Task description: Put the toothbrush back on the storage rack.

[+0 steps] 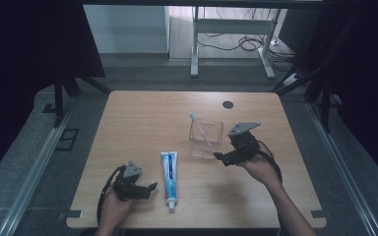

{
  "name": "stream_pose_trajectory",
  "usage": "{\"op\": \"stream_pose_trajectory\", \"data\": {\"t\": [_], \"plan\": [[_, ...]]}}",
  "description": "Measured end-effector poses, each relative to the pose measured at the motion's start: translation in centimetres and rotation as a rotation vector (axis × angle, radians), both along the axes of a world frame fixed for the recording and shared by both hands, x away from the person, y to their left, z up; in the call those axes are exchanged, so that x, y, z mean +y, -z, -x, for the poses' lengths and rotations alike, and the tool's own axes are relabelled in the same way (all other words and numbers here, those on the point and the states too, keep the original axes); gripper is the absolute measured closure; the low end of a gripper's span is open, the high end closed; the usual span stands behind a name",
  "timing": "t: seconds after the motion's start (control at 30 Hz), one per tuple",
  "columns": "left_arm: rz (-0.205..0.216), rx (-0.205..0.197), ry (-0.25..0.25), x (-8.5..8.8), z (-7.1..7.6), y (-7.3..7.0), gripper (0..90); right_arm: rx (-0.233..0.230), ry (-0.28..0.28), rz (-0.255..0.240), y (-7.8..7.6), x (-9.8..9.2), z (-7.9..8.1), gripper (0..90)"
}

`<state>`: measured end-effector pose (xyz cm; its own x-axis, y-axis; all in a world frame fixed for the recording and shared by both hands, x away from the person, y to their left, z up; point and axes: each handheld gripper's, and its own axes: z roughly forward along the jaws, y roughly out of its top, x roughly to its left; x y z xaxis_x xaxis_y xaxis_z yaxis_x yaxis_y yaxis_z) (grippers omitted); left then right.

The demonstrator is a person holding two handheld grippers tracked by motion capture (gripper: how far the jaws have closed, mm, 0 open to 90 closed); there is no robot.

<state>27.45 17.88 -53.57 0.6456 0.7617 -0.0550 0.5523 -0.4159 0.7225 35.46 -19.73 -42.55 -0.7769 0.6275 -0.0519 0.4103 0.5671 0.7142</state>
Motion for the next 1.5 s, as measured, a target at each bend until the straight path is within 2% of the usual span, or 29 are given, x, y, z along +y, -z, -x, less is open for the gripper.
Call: {"op": "stream_pose_trajectory", "data": {"t": [0.37,0.7,0.8,1.0,1.2,1.5], "plan": [[0.016,-0.002,0.002,0.2,0.0,0.0,14.1,-0.001,0.02,-0.02,0.9,-2.0,1.5,11.7],[0.081,-0.011,-0.006,0.3,0.1,-0.3,13.7,-0.002,0.053,-0.038,1.3,-4.1,2.8,10.4],[0.083,-0.016,-0.006,0.3,0.1,-0.4,13.6,-0.003,0.063,-0.034,1.4,-4.5,3.3,9.1],[0.084,-0.002,0.0,0.1,0.2,-0.4,13.0,0.004,0.076,-0.029,2.1,-5.4,4.2,5.7],[0.08,0.008,0.004,0.1,0.1,-0.4,12.9,0.013,0.098,-0.017,3.3,-6.1,5.2,2.5],[0.073,0.01,0.004,0.0,0.1,-0.4,13.0,0.013,0.122,-0.033,5.3,-7.1,6.4,2.8]]}}
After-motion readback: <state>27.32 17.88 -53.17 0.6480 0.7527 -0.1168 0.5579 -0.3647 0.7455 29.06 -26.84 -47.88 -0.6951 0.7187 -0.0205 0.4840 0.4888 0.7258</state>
